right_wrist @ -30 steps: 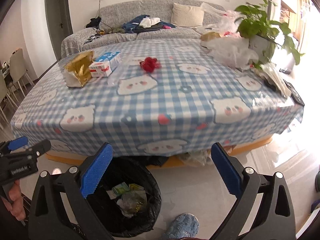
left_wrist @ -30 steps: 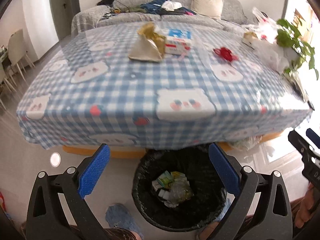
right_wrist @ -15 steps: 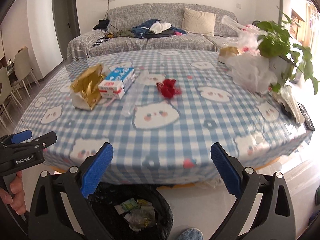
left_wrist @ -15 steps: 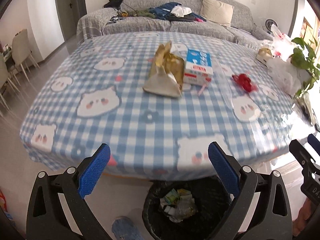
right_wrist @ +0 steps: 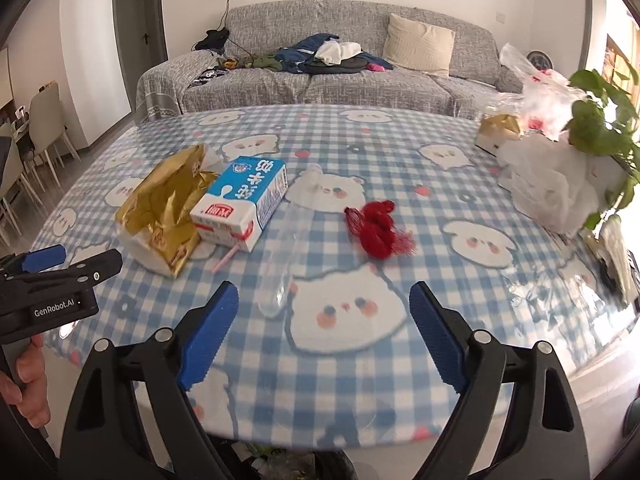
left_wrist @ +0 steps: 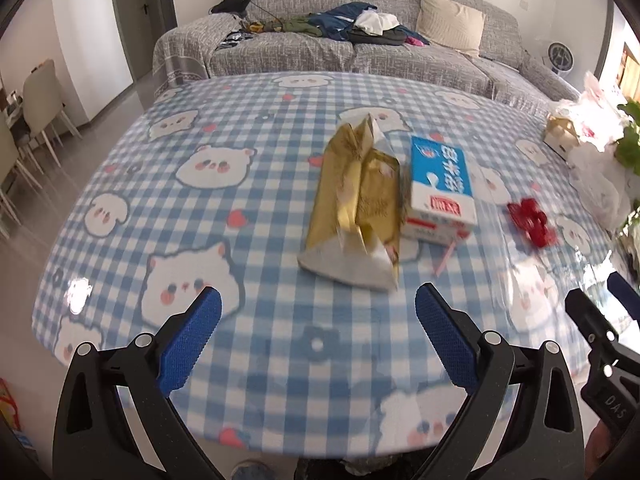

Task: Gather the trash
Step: 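Grasp the gold snack wrapper with the left gripper while the right grasps the clear plastic tube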

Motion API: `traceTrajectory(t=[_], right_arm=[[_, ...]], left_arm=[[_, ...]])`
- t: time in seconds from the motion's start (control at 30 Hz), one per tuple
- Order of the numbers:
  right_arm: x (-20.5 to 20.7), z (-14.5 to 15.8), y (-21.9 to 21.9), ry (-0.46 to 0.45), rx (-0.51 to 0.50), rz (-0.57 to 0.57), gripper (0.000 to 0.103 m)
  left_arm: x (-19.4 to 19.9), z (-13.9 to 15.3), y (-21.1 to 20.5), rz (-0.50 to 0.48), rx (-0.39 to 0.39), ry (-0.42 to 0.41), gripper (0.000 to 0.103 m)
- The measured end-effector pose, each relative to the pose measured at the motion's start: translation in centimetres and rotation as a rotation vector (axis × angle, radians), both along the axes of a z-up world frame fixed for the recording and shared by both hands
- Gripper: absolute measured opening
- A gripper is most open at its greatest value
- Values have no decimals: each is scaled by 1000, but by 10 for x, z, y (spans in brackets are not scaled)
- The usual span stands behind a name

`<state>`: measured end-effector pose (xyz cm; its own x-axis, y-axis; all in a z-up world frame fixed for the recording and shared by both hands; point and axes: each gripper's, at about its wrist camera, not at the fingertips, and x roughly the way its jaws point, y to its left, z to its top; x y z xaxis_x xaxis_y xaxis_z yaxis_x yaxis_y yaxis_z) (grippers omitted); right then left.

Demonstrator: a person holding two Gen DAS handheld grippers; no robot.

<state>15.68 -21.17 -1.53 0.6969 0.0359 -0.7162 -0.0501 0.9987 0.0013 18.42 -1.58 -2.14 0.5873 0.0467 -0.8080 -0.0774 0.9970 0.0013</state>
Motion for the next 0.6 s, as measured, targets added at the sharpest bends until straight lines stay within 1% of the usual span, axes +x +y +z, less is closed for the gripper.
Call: traceTrajectory(t=[0.33,0.6], right_arm=[[52,-19,13,42,15,15,72],[91,-34,14,81,32,15,60]], left_arm=[[58,-9,6,13,-5,18,91],[101,-27,5,2,-9,61,79]])
